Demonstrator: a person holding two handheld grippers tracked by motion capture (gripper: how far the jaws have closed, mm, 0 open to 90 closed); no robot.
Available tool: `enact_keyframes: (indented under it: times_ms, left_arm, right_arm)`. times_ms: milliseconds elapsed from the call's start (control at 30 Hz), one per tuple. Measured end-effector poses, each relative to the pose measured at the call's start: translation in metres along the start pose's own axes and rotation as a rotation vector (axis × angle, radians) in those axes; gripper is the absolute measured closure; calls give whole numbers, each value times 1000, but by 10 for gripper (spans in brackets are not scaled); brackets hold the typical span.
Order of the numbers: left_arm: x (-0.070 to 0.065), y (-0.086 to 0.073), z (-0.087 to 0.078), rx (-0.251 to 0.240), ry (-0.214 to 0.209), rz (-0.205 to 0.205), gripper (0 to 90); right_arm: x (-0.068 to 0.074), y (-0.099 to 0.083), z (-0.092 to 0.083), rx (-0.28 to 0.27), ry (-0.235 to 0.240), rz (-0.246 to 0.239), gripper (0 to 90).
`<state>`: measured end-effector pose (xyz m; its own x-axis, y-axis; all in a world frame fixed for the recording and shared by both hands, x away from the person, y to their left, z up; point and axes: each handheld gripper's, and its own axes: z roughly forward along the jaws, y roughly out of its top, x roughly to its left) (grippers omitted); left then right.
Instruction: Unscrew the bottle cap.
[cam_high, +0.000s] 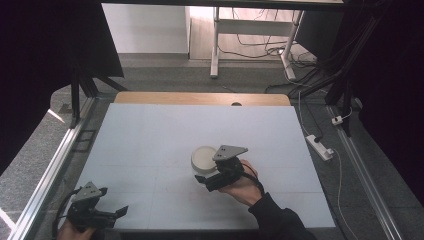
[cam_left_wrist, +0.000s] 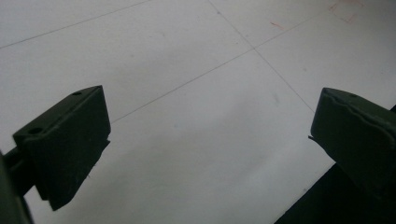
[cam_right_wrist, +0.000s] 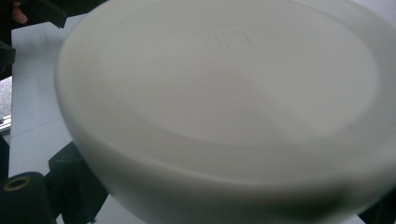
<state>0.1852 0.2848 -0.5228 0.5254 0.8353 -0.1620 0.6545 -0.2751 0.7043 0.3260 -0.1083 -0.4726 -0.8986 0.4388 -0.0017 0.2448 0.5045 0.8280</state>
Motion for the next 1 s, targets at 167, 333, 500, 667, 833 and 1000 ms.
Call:
enact_keyframes:
  times_ms: [167, 333, 500, 667, 833, 1000]
  left_arm:
    - [-1, 1, -1, -19, 3, 10, 0]
    - [-1, 5, -2, -30, -5, 10, 0]
    - [-3, 10, -4, -46, -13, 19, 0]
    - [-5, 20, -2, -43, -45, 51, 0]
    - [-10, 31, 1, -69, -87, 124, 0]
    - [-10, 42, 6, -113, -170, 139, 0]
  right_arm:
    - [1, 0, -1, -2, 3, -6, 64]
    - [2, 0, -1, -3, 6, -10, 64]
    - [2, 0, -2, -3, 5, -11, 64]
    - [2, 0, -2, -4, 9, -14, 64]
    - [3, 0, -2, -5, 13, -17, 64]
    - [3, 0, -3, -7, 16, -20, 64]
